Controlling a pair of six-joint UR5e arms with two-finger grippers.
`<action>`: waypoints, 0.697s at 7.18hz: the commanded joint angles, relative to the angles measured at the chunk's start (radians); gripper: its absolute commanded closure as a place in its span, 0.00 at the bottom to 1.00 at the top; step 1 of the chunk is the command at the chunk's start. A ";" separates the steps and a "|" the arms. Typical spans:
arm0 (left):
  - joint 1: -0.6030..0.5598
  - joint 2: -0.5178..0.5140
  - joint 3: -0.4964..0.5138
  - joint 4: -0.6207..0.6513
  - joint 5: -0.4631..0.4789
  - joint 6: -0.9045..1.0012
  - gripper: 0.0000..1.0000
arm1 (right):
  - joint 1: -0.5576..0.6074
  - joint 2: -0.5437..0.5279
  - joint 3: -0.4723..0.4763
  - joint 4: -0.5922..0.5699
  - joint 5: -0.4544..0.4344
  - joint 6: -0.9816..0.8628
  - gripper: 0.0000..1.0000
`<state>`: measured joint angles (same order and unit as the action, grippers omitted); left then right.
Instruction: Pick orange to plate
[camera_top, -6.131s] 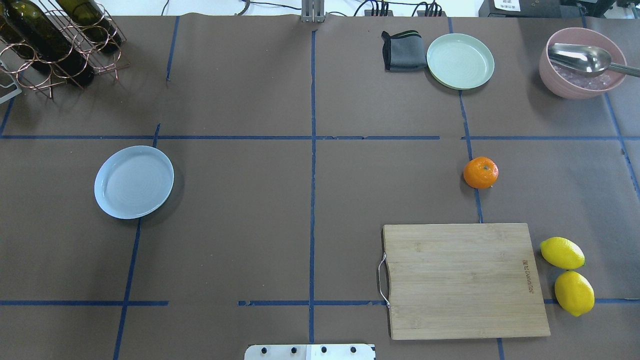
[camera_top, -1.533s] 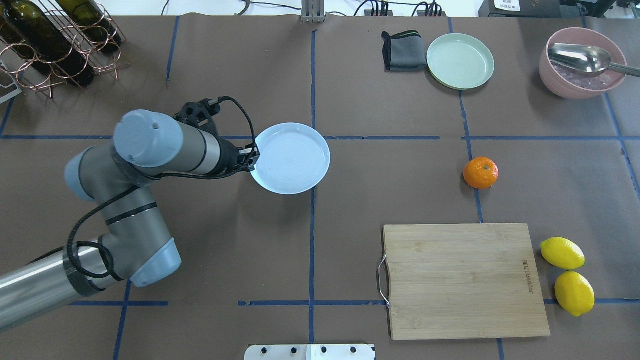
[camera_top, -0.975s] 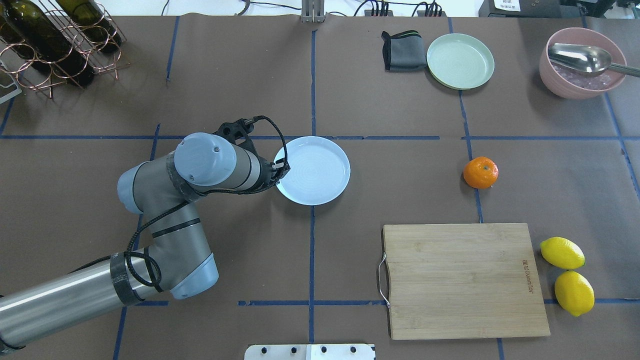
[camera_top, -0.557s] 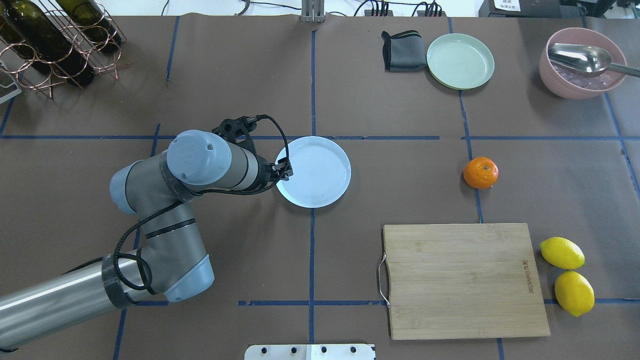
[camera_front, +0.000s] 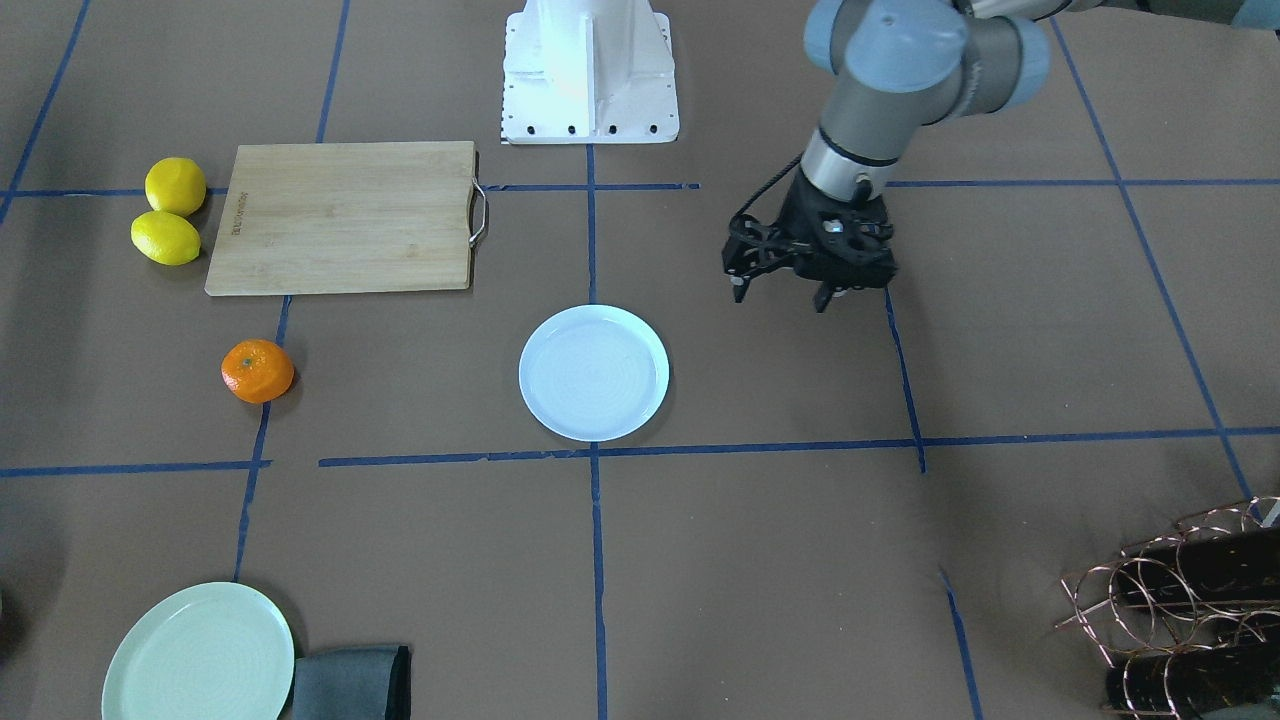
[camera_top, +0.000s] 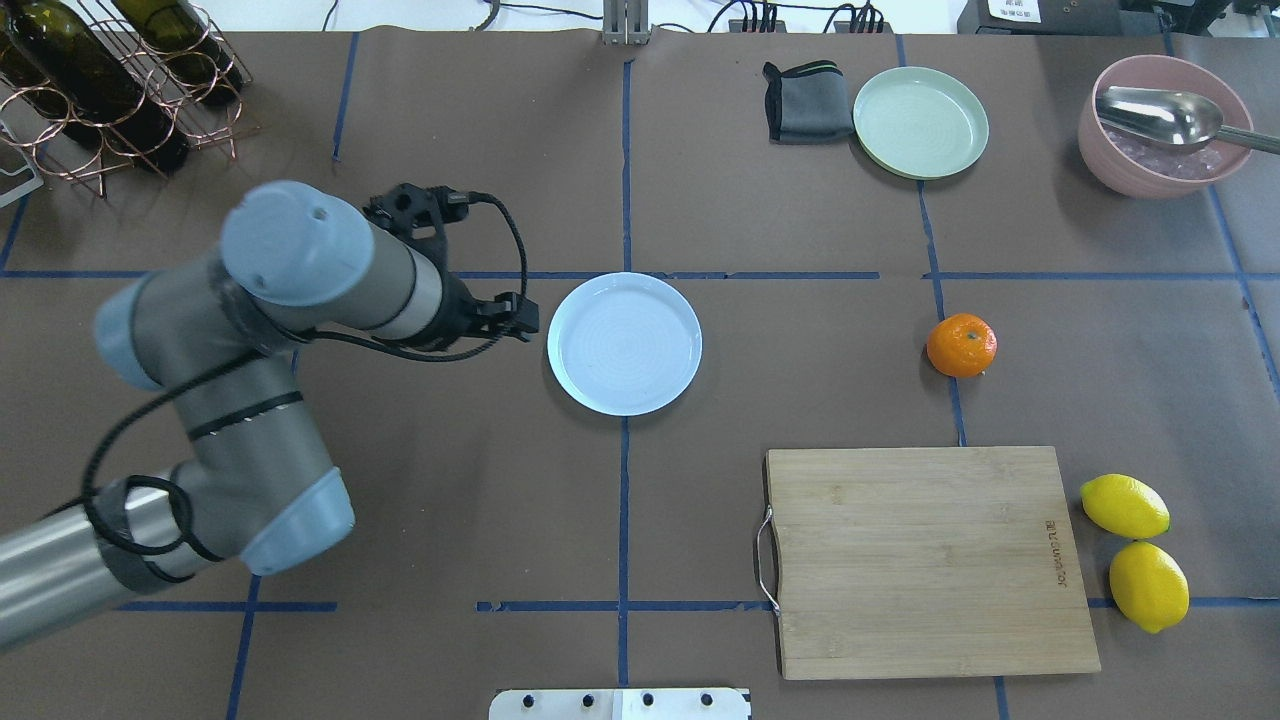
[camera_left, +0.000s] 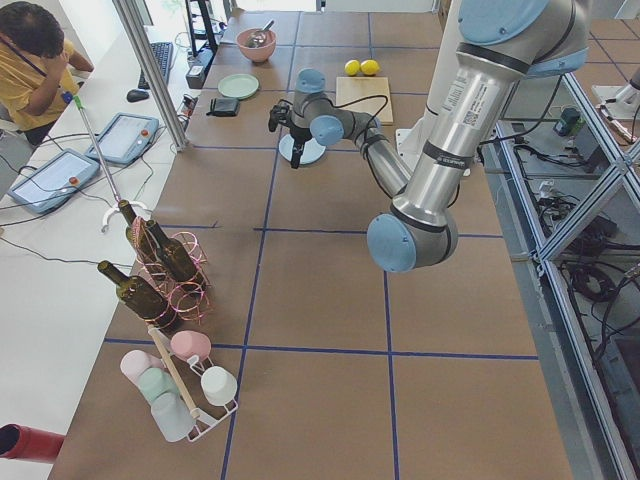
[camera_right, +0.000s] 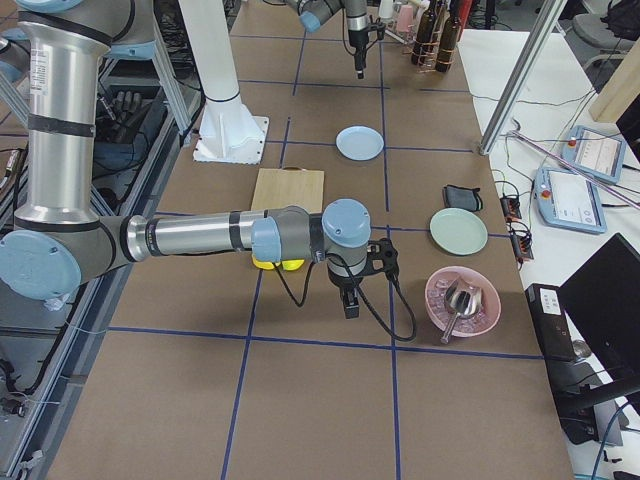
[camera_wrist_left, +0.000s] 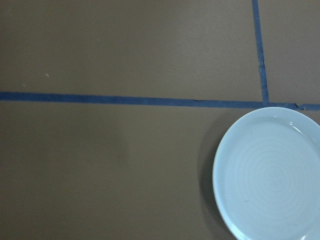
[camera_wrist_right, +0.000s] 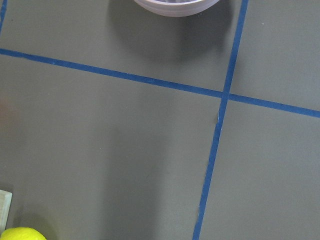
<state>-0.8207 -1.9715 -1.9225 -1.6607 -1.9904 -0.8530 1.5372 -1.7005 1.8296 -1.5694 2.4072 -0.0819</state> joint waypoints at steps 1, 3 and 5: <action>-0.289 0.157 -0.041 0.067 -0.088 0.478 0.00 | -0.038 0.004 0.014 -0.001 0.003 0.014 0.00; -0.536 0.282 0.037 0.068 -0.222 0.842 0.00 | -0.110 0.040 0.068 -0.001 0.001 0.172 0.00; -0.714 0.426 0.100 0.061 -0.309 1.043 0.00 | -0.199 0.120 0.074 -0.003 -0.009 0.317 0.00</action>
<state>-1.4258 -1.6284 -1.8576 -1.5971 -2.2448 0.0691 1.3921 -1.6279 1.8979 -1.5718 2.4053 0.1450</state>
